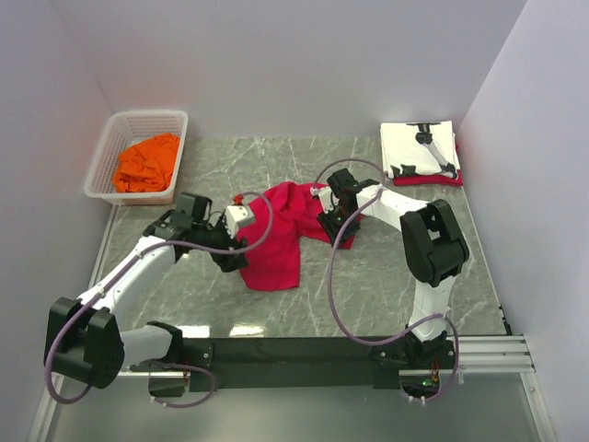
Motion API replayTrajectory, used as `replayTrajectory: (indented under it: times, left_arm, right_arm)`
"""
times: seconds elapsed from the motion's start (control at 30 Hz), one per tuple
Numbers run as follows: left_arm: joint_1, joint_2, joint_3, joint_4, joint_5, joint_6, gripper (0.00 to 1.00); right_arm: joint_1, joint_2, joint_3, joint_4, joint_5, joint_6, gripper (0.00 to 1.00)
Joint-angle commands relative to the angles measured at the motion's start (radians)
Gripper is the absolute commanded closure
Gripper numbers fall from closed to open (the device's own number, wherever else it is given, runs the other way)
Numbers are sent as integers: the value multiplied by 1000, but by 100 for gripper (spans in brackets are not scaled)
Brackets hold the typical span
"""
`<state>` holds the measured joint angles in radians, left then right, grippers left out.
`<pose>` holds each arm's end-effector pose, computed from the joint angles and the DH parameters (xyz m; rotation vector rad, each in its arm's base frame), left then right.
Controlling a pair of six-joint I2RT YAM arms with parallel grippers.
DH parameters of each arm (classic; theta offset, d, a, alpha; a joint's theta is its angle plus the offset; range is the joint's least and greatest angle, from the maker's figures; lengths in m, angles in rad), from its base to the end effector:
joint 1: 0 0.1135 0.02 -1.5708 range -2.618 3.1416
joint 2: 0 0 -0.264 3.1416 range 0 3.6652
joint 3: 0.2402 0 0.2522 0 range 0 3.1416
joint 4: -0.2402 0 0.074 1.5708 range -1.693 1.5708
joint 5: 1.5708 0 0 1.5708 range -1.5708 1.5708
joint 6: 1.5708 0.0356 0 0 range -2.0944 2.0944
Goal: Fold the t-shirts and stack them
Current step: Move the tshirt to the center of the board, then flatten the tshirt out
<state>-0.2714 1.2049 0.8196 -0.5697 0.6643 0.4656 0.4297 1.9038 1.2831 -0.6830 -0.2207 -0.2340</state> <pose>0.2196 -0.0839 0.2403 1.0978 2.1202 -0.7416 0.3324 0.1609 0.1645 -0.9777 2.7059 0.3550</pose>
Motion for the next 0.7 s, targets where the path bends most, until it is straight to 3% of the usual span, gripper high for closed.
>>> replayTrajectory:
  times: [0.0, 0.03, 0.07, 0.13, 0.4, 0.5, 0.67]
  left_arm:
    - [-110, -48, -34, 91, -78, 38, 26]
    - [-139, -48, -48, 112, -103, 33, 25]
    - [-170, -47, -56, 143, -133, 15, 26]
    - [-258, -35, -68, 207, -187, 11, 25]
    - [-596, 125, -56, 366, -400, 50, 26]
    - [-678, 211, -27, 392, -469, 77, 29]
    - [-716, 344, -4, 424, -567, 97, 36]
  right_arm:
    - [4, 50, 15, 17, 125, -8, 55]
    - [4, 48, 13, 13, 141, -2, 63]
    - [6, 40, 1, 13, 147, 2, 81]
    - [0, 8, -14, 8, 161, 5, 100]
    - [-71, -159, -91, -39, 77, -11, 100]
    - [-111, -204, -102, -61, 58, -25, 100]
    - [-163, -273, -131, -90, 37, -54, 100]
